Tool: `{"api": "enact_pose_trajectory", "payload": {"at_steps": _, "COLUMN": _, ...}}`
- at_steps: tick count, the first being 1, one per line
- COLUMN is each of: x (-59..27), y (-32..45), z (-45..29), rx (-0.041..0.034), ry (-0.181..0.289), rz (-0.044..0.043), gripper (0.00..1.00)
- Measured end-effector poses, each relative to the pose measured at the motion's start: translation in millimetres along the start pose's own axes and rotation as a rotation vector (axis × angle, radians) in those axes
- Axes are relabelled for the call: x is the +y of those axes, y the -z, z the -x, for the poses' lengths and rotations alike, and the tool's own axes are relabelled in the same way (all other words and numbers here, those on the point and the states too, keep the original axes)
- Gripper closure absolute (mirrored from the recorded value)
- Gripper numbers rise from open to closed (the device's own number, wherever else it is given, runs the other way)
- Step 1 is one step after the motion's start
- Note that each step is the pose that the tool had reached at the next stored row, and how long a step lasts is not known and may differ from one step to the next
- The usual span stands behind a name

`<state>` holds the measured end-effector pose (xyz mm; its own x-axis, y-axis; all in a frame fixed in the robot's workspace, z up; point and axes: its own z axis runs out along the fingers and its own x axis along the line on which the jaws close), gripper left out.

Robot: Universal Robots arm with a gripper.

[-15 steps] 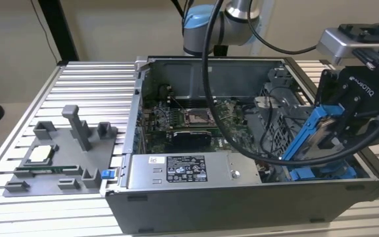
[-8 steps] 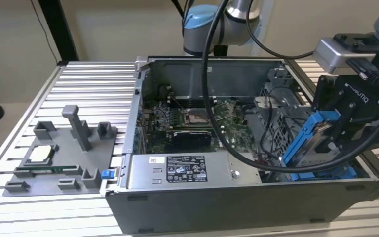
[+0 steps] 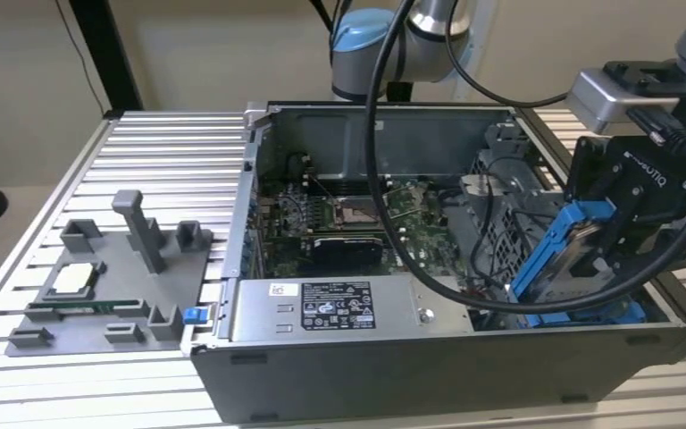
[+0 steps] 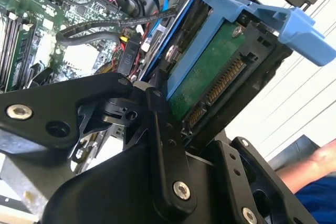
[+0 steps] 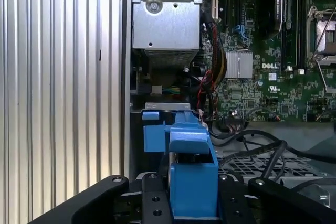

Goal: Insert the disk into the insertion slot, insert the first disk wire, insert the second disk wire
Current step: 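Insert the disk into the insertion slot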

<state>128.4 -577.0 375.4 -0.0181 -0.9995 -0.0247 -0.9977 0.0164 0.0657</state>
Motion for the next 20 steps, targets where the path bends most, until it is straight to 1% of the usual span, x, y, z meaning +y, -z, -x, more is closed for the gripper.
{"api": "enact_pose_trajectory", "payload": {"at_steps": 4, "x": 0.0, "y": -0.1, "z": 0.0, "rx": -0.0005, "ry": 0.000, "rz": 0.0001, "gripper": 1.00}}
{"api": "enact_pose_trajectory", "payload": {"at_steps": 5, "x": 0.0, "y": -0.1, "z": 0.0, "rx": -0.0001, "ry": 0.000, "rz": 0.0001, "gripper": 0.00}}
{"api": "enact_pose_trajectory", "payload": {"at_steps": 9, "x": 0.0, "y": 0.0, "z": 0.0, "rx": 0.0000, "ry": 0.000, "rz": 0.0000, "gripper": 0.00}}
{"api": "enact_pose_trajectory", "payload": {"at_steps": 11, "x": 0.1, "y": 2.0, "z": 0.0, "rx": -0.0011, "ry": 0.000, "rz": 0.0000, "gripper": 0.00}}
{"api": "enact_pose_trajectory", "payload": {"at_steps": 15, "x": 0.8, "y": 10.9, "z": 0.2, "rx": -0.0023, "ry": 0.000, "rz": 0.0011, "gripper": 0.00}}
{"api": "enact_pose_trajectory", "payload": {"at_steps": 20, "x": 1.7, "y": 26.2, "z": 0.7, "rx": -0.0021, "ry": 0.000, "rz": 0.0042, "gripper": 0.00}}
